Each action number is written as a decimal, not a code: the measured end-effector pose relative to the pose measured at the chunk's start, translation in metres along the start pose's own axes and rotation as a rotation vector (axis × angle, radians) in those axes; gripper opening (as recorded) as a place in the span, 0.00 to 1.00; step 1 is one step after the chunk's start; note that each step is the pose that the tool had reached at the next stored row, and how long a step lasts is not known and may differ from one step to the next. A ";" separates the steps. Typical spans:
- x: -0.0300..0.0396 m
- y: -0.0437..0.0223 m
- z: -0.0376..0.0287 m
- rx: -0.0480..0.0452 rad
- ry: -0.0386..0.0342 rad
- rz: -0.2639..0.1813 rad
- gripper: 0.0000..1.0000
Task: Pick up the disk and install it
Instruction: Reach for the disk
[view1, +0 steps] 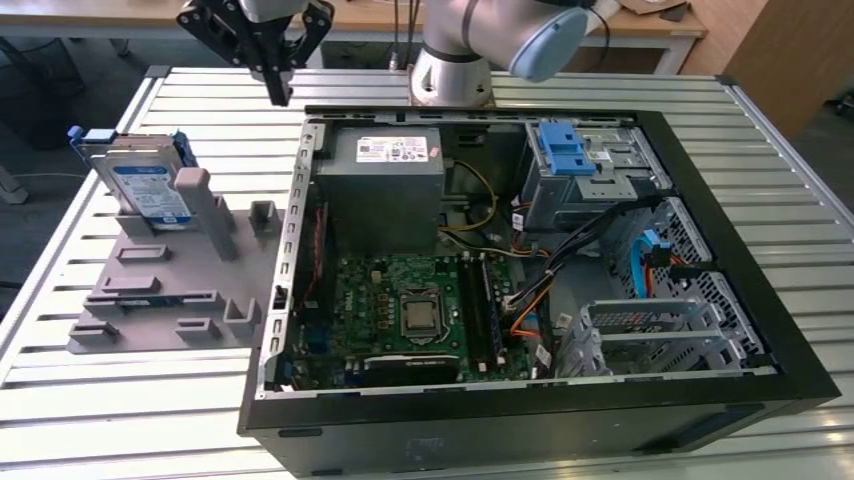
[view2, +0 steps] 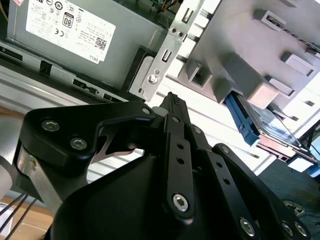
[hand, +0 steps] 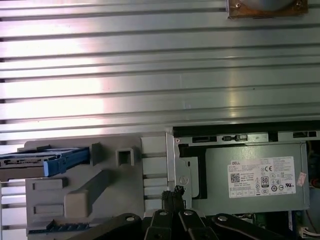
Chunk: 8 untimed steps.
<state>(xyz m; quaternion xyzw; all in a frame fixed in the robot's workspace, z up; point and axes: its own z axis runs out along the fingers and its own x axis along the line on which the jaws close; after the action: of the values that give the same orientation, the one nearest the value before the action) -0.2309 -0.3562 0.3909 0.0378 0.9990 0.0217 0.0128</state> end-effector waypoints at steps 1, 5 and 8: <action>0.0018 0.0005 0.0000 0.0000 0.0001 0.000 0.11; 0.0091 0.0027 0.0001 0.0000 0.0002 0.000 0.11; 0.0145 0.0041 0.0002 0.0001 0.0004 0.000 0.11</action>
<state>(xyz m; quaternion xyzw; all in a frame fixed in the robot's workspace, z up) -0.2451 -0.3510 0.3906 0.0378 0.9990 0.0217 0.0126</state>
